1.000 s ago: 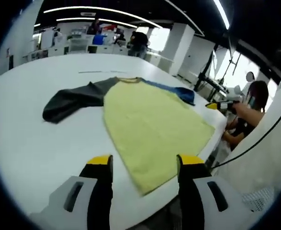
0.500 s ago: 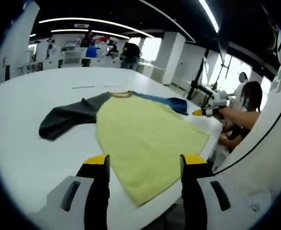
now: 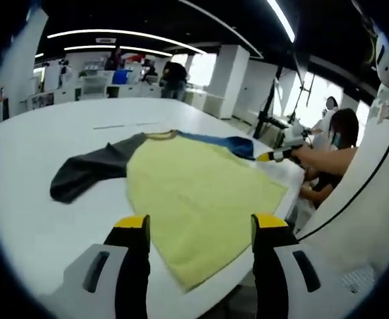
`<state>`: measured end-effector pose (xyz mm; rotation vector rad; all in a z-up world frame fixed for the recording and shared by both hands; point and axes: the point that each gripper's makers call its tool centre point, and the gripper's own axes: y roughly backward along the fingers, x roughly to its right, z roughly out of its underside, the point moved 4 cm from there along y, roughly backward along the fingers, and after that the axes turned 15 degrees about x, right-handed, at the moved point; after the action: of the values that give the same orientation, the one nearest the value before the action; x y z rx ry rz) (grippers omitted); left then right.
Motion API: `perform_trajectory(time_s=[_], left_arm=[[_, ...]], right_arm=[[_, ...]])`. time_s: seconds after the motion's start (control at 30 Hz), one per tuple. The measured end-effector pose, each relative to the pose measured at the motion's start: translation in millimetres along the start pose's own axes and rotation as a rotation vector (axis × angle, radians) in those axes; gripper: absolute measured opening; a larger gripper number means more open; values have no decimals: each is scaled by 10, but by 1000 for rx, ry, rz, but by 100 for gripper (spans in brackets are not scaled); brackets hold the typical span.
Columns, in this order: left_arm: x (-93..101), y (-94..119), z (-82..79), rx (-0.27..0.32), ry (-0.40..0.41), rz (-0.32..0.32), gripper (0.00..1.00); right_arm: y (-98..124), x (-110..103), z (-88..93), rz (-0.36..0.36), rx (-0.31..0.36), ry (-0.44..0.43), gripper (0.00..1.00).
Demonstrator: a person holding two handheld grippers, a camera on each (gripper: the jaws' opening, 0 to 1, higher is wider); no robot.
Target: Fold the garment on the visible template until the final outline fits inside the template.
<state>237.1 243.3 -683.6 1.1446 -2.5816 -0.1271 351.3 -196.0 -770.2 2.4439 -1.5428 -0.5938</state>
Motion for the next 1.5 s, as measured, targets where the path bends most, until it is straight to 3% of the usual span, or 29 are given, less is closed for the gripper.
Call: perform_trajectory(time_s=[0.5, 0.83, 1.2, 1.5], left_arm=[[-35, 7, 33, -16, 18, -11, 56], [-21, 5, 55, -21, 20, -12, 56], [8, -17, 60, -27, 20, -10, 55], [44, -11, 70, -29, 20, -15, 55]], right_arm=[[-62, 13, -3, 6, -12, 48, 0], [-4, 46, -63, 12, 2, 55, 0], [109, 225, -246, 47, 26, 62, 0], [255, 598, -451, 99, 25, 110, 0]])
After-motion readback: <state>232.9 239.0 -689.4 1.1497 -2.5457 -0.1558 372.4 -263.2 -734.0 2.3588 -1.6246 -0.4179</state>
